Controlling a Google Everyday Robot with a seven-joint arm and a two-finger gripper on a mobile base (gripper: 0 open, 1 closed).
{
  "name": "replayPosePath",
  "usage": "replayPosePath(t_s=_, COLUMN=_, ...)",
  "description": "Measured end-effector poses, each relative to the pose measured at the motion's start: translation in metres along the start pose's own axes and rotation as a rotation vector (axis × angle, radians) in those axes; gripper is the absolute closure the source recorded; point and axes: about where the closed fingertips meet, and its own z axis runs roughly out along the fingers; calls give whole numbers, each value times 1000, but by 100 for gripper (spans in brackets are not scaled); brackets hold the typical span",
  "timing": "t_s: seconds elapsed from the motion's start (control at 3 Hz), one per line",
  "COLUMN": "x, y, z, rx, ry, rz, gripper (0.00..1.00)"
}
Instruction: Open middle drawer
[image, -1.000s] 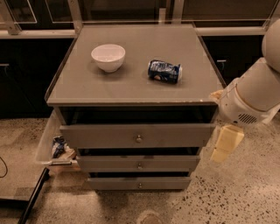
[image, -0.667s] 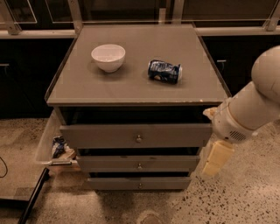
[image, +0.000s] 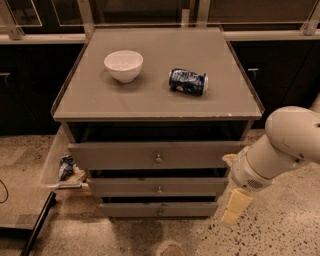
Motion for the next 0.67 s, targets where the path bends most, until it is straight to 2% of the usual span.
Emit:
replayPosePath(t_s=0.33, x=0, y=0, z=0, rx=0, ry=0, rz=0, gripper=0)
replayPosePath(t_s=0.67, x=10, y=0, z=27, rx=6, ry=-10, rz=27, gripper=0)
